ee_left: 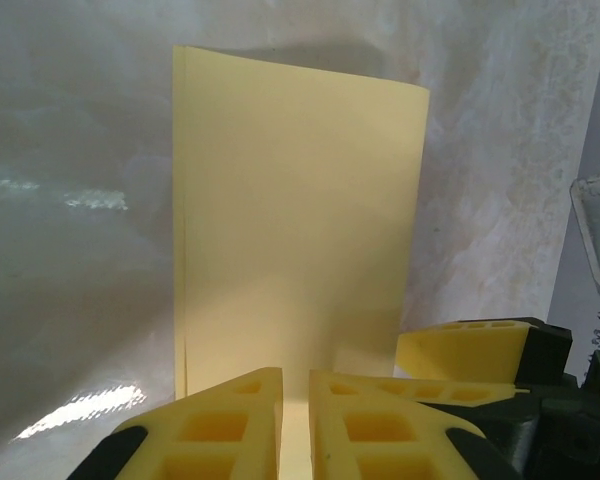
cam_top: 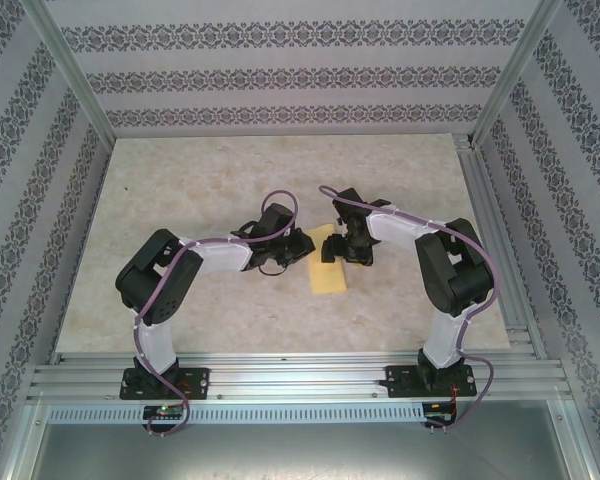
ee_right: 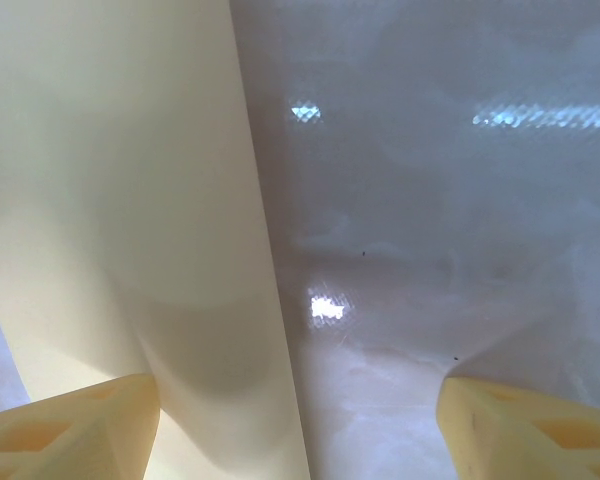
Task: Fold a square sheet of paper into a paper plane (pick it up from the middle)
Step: Hold the square sheet of paper at the center of the table, then fold the square sheet of paper in half at the center of the table.
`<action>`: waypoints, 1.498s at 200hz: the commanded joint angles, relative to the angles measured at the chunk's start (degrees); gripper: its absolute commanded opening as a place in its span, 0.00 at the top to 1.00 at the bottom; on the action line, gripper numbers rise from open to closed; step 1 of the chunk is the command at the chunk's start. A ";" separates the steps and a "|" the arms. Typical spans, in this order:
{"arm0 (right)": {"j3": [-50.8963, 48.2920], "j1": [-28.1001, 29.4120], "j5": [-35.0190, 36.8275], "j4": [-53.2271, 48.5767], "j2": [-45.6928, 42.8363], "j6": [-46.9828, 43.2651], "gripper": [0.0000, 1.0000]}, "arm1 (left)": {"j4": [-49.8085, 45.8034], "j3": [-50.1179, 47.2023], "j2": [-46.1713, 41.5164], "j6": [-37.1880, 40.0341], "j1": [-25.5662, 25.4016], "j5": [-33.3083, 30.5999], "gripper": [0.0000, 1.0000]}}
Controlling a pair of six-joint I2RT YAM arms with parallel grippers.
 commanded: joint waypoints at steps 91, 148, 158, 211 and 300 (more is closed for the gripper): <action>-0.76 0.33 1.59 0.43 2.36 0.34 0.24 | 2.16 0.90 5.31 -1.54 -1.28 0.42 0.85; -0.08 0.09 0.18 1.56 -1.11 0.91 0.23 | -0.03 -0.09 5.75 -0.62 -1.34 -0.92 0.85; -0.08 0.00 0.16 2.02 -2.56 0.98 0.23 | 0.08 -0.35 5.68 -0.41 -1.36 -0.98 0.85; -3.84 -2.83 -5.71 9.16 -11.95 2.11 0.30 | -0.46 -0.35 5.77 0.39 -1.36 -1.05 0.85; -6.58 -4.51 -22.03 19.23 -5.32 4.18 0.82 | -1.15 0.33 6.21 1.15 -1.46 -0.74 0.85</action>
